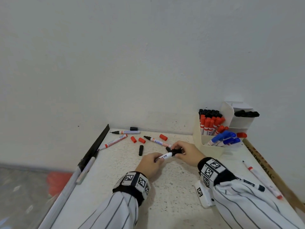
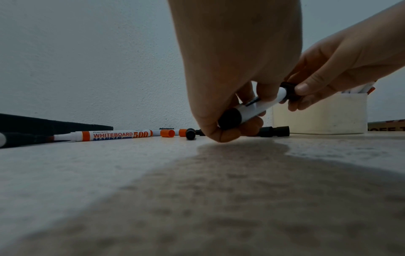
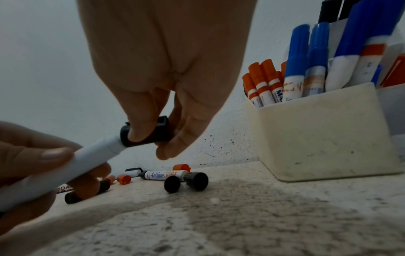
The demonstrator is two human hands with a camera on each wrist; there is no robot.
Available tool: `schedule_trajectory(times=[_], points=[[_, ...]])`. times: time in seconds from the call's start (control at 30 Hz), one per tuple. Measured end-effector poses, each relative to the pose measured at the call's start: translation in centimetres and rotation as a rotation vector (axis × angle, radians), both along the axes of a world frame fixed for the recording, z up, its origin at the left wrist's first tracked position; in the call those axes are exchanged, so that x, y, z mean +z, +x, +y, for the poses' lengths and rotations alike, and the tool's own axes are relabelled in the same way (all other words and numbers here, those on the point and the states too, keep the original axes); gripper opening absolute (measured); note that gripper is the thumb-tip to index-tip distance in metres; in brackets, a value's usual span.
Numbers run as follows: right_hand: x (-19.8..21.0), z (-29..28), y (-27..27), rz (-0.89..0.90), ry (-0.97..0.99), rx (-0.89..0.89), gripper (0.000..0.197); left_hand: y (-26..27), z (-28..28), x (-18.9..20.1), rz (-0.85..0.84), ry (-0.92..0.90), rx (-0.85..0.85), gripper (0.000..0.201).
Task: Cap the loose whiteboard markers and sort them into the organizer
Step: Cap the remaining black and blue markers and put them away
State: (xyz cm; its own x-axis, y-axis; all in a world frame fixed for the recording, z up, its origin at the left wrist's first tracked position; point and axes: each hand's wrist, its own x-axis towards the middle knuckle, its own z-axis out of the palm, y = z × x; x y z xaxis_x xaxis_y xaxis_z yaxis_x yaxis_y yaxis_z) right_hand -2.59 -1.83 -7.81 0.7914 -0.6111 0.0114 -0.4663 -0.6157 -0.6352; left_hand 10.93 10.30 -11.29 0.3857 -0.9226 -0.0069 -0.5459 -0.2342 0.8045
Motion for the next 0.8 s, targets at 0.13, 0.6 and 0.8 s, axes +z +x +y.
schedule_trajectory(times=[0.13,0.6,0.8], points=[[0.0,0.0,0.2,-0.029,0.004,-0.009,0.031,-0.1,0.0,-0.1,0.016,-0.058,0.032,0.025],[-0.7,0.1,0.5,-0.157,0.015,-0.064,0.034,0.1,0.2,0.2,-0.025,-0.056,0.071,0.030],[-0.9,0.3,-0.1,-0.128,0.122,-0.080,0.025,0.3,0.2,0.1,-0.067,0.002,0.036,0.025]])
